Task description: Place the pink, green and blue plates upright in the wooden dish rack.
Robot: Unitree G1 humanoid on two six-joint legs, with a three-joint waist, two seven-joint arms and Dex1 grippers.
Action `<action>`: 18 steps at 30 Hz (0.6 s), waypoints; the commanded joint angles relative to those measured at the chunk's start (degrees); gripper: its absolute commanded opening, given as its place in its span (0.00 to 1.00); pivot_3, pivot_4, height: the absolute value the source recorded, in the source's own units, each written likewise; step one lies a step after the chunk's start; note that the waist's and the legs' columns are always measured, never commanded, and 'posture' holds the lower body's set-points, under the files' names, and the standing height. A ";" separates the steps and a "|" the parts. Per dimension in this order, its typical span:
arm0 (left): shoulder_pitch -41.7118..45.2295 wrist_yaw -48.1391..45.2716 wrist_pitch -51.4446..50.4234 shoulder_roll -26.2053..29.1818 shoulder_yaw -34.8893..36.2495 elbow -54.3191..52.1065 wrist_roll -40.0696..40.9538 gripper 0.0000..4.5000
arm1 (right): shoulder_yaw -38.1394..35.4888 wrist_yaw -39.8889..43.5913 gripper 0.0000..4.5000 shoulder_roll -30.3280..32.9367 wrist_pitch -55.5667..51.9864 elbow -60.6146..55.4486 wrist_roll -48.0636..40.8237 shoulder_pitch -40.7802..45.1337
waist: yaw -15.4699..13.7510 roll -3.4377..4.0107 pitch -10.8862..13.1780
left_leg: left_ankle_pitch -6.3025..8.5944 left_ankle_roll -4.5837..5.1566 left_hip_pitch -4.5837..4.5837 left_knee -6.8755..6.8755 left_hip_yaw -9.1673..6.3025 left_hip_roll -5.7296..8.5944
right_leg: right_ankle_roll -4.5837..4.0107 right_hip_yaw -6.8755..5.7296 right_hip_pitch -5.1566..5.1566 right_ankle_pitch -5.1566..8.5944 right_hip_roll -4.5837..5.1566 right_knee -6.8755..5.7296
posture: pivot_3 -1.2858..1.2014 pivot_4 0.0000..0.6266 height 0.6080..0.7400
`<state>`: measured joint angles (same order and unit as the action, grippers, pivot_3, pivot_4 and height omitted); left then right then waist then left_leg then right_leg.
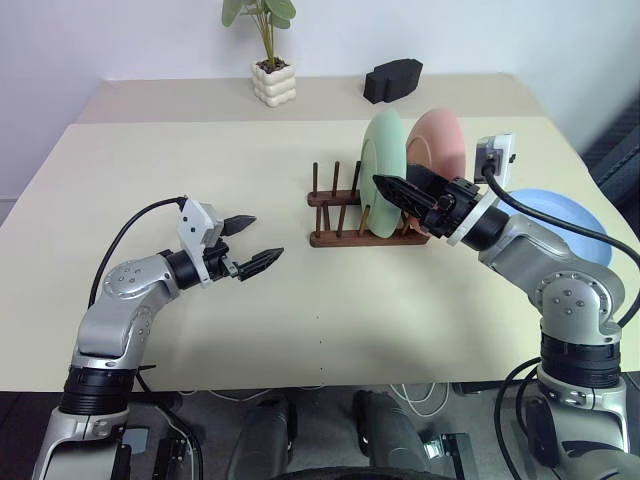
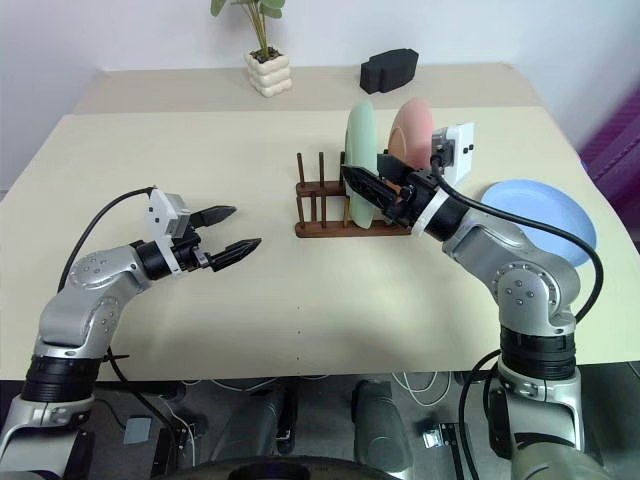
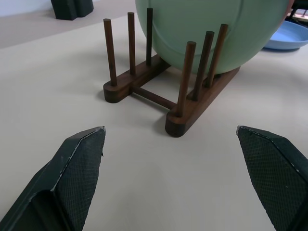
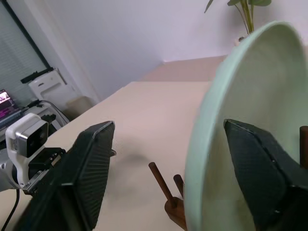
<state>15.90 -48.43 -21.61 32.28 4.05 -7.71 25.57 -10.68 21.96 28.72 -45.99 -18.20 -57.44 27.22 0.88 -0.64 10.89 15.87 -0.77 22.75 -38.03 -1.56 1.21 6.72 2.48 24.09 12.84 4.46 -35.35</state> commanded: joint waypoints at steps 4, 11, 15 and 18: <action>0.02 0.00 0.49 0.23 0.70 -2.20 0.47 1.00 | -1.85 1.30 0.76 1.42 1.55 -1.39 1.59 1.63 | 0.00 0.00 0.00 | 0.00 0.00 0.00 0.00 0.00 0.00 | 0.00 0.00 0.00 0.00 0.00 0.00 | 0.52 0.24 1.00; 0.22 -0.11 0.46 0.22 0.60 -1.98 0.48 1.00 | -1.11 4.83 0.76 5.60 5.08 -3.30 7.28 5.69 | 0.01 0.00 0.00 | 0.00 0.00 0.00 -0.01 0.00 0.00 | 0.00 0.00 0.01 0.00 0.00 0.00 | 0.52 0.24 1.00; 0.20 -0.15 0.40 0.08 0.43 -2.20 0.60 1.00 | -0.83 8.16 0.76 10.58 8.97 -4.90 13.08 7.51 | -0.08 0.00 0.00 | 0.00 0.00 0.01 0.00 0.00 0.00 | 0.01 -0.01 0.01 0.00 0.00 0.02 | 0.52 0.24 1.00; 0.23 -0.38 0.24 -0.03 0.24 -2.75 1.03 1.00 | -3.74 12.58 0.76 15.84 11.16 -3.84 15.09 7.54 | -0.22 0.00 0.00 | 0.00 0.00 0.04 -0.02 0.01 0.03 | 0.01 -0.01 0.00 0.01 0.02 0.05 | 0.52 0.24 1.00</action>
<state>15.89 -48.47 -21.73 32.17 3.59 -7.98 25.64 -10.82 32.12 42.50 -36.95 -20.97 -43.29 33.74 0.67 -0.65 10.89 15.88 -0.77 22.80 -38.06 -1.56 1.25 6.73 2.47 24.10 12.84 4.49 -35.29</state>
